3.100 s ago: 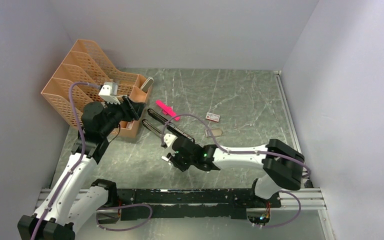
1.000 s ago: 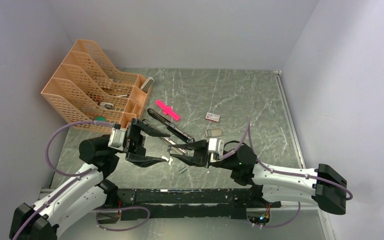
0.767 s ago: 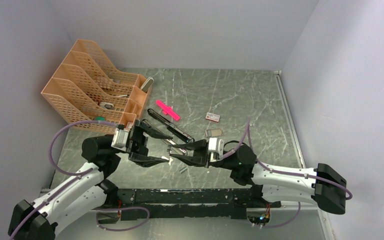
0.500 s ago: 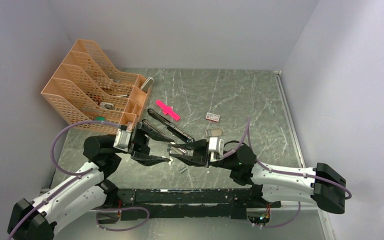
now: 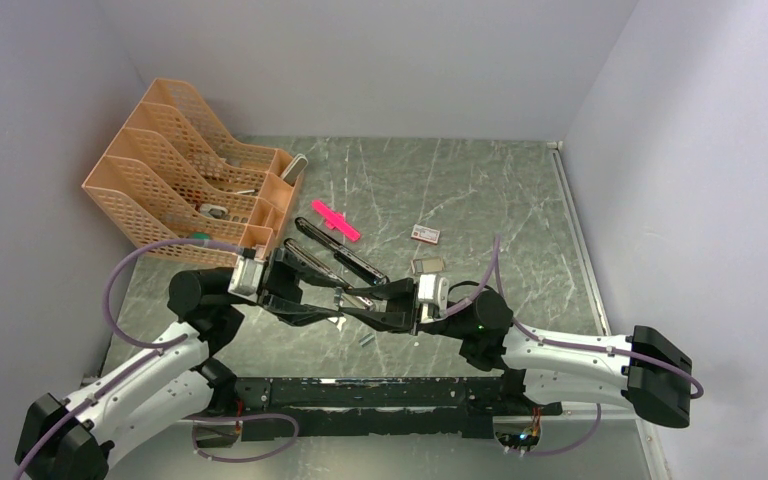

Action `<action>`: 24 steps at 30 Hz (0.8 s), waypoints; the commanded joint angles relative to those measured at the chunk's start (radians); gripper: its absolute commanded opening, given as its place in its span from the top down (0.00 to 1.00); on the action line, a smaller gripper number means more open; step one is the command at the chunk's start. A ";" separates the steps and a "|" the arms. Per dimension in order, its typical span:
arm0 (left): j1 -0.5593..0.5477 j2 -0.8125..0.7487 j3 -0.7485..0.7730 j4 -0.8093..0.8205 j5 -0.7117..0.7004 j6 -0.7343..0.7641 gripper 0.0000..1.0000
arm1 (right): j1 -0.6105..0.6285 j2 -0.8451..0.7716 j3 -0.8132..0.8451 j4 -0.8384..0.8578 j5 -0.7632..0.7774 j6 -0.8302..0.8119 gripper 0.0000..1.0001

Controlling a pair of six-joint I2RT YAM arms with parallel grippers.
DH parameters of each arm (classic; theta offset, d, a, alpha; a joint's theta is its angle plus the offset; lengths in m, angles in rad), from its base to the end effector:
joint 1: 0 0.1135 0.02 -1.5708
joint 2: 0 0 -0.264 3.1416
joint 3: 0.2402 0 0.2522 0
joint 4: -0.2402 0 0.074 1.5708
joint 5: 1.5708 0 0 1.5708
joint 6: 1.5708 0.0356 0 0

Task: Load the staples into the stapler

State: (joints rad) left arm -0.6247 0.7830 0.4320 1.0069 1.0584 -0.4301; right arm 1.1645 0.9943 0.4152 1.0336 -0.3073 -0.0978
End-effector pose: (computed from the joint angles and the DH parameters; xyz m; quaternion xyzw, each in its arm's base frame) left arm 0.1084 -0.1164 0.3276 0.4878 0.3354 -0.5824 0.5570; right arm 0.0735 0.1980 0.2984 -0.4136 0.3459 0.4960 0.6806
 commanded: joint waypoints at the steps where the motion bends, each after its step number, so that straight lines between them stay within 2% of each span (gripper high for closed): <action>1: -0.009 0.000 0.026 0.068 0.016 -0.012 0.50 | 0.000 -0.015 0.023 0.017 -0.001 -0.006 1.00; 7: -0.009 0.002 0.028 0.079 0.021 -0.025 0.51 | -0.001 -0.015 0.020 0.017 0.000 -0.008 1.00; 11: -0.009 0.006 0.030 0.081 0.024 -0.028 0.57 | -0.001 -0.015 0.022 0.017 0.000 -0.008 1.00; 15: -0.009 0.013 0.031 0.089 0.031 -0.035 0.63 | -0.001 -0.014 0.023 0.019 -0.001 -0.008 1.00; 20: -0.009 0.026 0.038 0.091 0.041 -0.040 0.79 | 0.000 -0.016 0.023 0.018 -0.002 -0.009 1.00; 22: -0.009 0.031 0.043 0.093 0.049 -0.044 0.85 | -0.001 -0.019 0.021 0.015 0.000 -0.012 0.93; 24: -0.009 0.037 0.049 0.091 0.057 -0.044 0.91 | -0.001 -0.025 0.019 0.012 0.002 -0.018 0.82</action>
State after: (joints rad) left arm -0.6247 0.8097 0.4435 1.0588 1.0706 -0.4671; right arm 1.1648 0.9886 0.4152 1.0271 -0.3130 -0.0978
